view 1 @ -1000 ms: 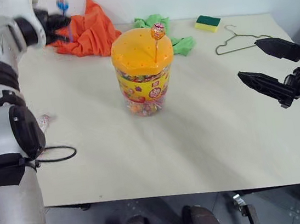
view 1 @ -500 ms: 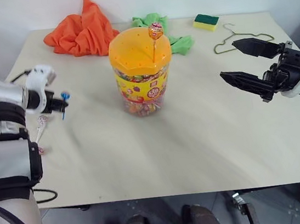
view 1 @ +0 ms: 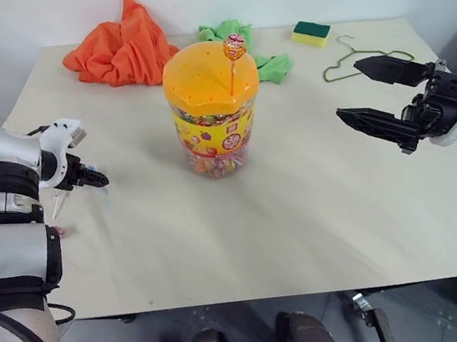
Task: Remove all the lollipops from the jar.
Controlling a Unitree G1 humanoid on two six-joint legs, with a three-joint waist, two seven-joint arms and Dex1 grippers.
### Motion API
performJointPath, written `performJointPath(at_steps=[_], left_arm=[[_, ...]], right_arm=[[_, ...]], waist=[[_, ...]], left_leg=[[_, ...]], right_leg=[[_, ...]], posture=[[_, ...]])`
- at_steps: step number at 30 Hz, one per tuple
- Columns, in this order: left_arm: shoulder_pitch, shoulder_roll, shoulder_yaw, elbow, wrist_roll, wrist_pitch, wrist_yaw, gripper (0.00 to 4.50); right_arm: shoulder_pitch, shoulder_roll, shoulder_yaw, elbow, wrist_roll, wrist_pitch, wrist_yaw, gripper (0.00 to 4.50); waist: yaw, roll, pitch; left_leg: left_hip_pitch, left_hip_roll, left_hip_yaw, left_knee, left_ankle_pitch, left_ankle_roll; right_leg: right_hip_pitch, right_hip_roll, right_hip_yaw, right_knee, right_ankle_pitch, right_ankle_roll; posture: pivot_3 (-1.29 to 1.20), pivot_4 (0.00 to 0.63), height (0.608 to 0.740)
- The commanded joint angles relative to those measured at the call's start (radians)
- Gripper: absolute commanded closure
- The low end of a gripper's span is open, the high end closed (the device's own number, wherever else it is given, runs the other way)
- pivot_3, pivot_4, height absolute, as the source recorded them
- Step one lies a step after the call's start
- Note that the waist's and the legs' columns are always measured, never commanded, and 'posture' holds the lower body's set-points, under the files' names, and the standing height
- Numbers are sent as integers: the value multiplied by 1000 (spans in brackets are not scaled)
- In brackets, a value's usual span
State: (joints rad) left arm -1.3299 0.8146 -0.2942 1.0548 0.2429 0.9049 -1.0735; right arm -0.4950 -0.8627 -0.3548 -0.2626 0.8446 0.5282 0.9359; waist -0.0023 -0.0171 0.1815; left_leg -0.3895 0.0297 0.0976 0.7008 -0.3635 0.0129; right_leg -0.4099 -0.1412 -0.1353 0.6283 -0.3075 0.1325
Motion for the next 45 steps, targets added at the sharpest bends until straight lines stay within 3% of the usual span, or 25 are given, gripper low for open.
performJointPath(at_steps=[1, 3, 7, 10, 12, 18, 25, 37, 41, 45], left_arm=[[-28, 77, -15, -157, 10, 49, -79, 708], [-16, 115, -12, -251, -2, 78, -115, 96], [7, 163, 67, -406, -70, 125, -133, 44], [92, 175, 242, -557, -216, 74, -157, 44], [178, 127, 438, -636, -343, -34, -120, 44], [405, 52, 663, -758, -591, -250, -218, 44], [593, 46, 743, -773, -796, -442, -485, 44], [737, 45, 771, -874, -954, -482, -428, 44], [777, 38, 785, -919, -982, -479, -404, 0], [792, 40, 784, -931, -998, -485, -390, 0]], right_arm=[[3, -29, -47, -34, 18, 5, 8, 0], [7, -35, -52, -44, 23, 12, 6, 0], [-6, -33, -36, -66, 26, 27, -13, 0], [-50, 0, 23, -76, 4, 38, -66, 0], [-88, 34, 72, -66, -22, 36, -92, 0], [-233, 181, 201, 27, -104, -1, -136, 0], [-379, 340, 322, 153, -178, -28, -116, 0], [-535, 510, 397, 376, -276, -91, -37, 0], [-572, 534, 392, 406, -289, -89, -22, 918], [-587, 531, 383, 405, -292, -88, -8, 2323]], waist=[[-1, 0, 0], [-1, 0, 0], [1, 0, 0], [-1, 0, 0], [-2, 0, 0], [-15, 0, 0], [-28, 0, 0], [-34, 1, 0], [-41, 1, 0], [-45, 1, 0]], left_leg=[[0, 0, 0, 0, 0, 0], [0, 0, 0, 0, 0, 0], [0, 0, 0, 0, 0, 0], [0, 1, 0, 1, 0, 0], [1, 1, -1, 1, 0, 0], [1, 1, -2, 5, 0, 0], [1, 0, -4, 6, 0, 0], [2, 0, -6, 5, 0, 0], [2, 0, -6, 3, 0, 0], [2, 0, -6, 2, 0, 0]], right_leg=[[0, 0, 0, 0, 0, 0], [0, 0, 0, 0, 0, 0], [0, 0, 0, 1, 0, 0], [0, -1, 1, 1, 0, 0], [0, -1, 1, 1, 0, 0], [-1, -2, 0, 9, 0, 0], [-2, -2, 0, 13, 0, 0], [-2, -2, 0, 15, 0, 0], [-2, -2, 0, 15, 0, 0], [-2, -2, 0, 15, 0, 0]], posture=[[0, 150, 740], [0, 150, 740], [0, 150, 740], [0, 150, 740], [0, 150, 740], [0, 150, 740], [0, 150, 740], [0, 150, 740], [0, 150, 740], [0, 150, 740]])
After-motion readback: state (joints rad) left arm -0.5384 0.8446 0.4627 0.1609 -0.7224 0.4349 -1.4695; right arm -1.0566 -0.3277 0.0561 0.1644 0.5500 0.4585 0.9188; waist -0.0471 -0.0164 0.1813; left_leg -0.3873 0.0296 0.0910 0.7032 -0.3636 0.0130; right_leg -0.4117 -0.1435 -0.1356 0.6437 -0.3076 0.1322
